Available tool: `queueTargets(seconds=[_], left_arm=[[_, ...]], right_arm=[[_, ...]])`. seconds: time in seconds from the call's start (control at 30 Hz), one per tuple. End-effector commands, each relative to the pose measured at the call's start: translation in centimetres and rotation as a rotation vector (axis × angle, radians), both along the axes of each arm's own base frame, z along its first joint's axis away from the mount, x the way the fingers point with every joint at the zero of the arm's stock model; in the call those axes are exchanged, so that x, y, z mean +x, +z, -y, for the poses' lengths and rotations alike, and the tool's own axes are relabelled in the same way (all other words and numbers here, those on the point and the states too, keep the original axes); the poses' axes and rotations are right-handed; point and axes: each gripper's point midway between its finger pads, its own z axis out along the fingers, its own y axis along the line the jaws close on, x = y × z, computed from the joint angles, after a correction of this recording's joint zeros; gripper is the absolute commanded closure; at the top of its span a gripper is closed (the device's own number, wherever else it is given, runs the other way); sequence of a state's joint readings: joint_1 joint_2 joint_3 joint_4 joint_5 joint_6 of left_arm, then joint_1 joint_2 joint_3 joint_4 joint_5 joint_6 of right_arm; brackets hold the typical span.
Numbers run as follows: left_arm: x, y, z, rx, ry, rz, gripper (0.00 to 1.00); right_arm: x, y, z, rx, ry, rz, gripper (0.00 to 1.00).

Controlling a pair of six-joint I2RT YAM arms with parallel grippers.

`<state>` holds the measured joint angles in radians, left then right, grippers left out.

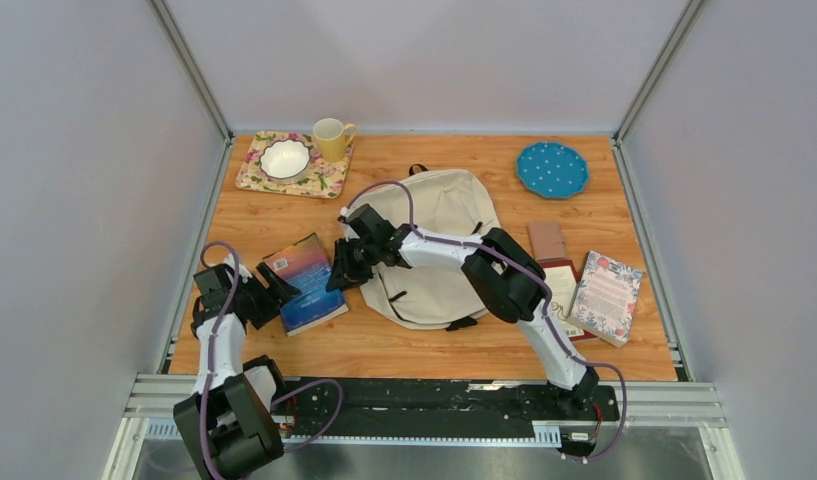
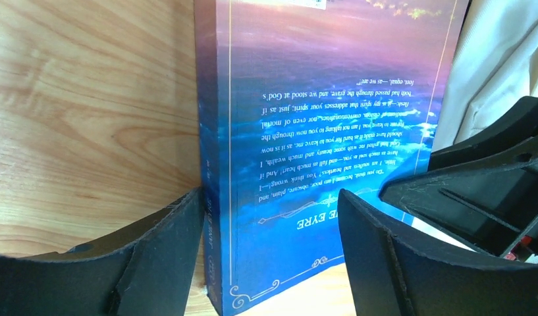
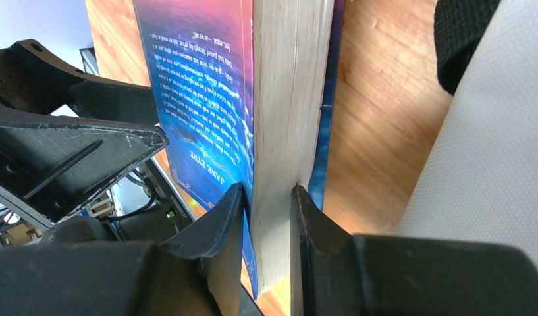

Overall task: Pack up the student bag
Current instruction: Pick up the book from the center of the board.

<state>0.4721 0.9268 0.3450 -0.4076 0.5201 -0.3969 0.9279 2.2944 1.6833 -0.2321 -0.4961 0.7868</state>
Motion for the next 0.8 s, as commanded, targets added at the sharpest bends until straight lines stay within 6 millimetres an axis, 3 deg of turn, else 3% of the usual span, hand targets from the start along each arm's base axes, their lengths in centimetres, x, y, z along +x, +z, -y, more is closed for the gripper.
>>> queueTargets(seconds=[0.0, 0.07, 0.23, 0.37, 0.57, 0.73, 0.77], left_arm=[[0.3, 1.6, 1.3, -0.024, -0.037, 0.077, 0.17], [0.6, 2.5, 0.7, 0.026, -0.012, 0.117, 0.12], [0.6, 4.7, -1.1, 0.136, 0.046, 0.155, 0.12], [1.1, 7.7, -2.0, 0.192, 0.07, 0.205, 0.12], [1.8, 10.9, -1.5, 0.172, 0.048, 0.258, 0.12], [2.5, 12.6, 0.6, 0.064, -0.015, 0.332, 0.12], [2.5, 12.5, 1.0, 0.036, -0.025, 0.337, 0.12]], right_arm=[[-2.1, 5.7, -1.8, 0.156, 0.061, 0.046, 1.0], [-1.8, 7.0, -0.8, 0.195, 0.043, 0.015, 1.0], [-1.3, 11.1, 0.6, 0.321, 0.025, 0.025, 1.0], [-2.0, 14.5, 2.1, 0.4, 0.024, 0.02, 1.0], [-2.0, 18.5, 3.9, 0.473, 0.009, 0.048, 1.0], [-1.9, 20.0, 5.6, 0.525, -0.019, 0.042, 1.0], [-2.1, 21.2, 5.8, 0.56, -0.012, 0.056, 1.0]])
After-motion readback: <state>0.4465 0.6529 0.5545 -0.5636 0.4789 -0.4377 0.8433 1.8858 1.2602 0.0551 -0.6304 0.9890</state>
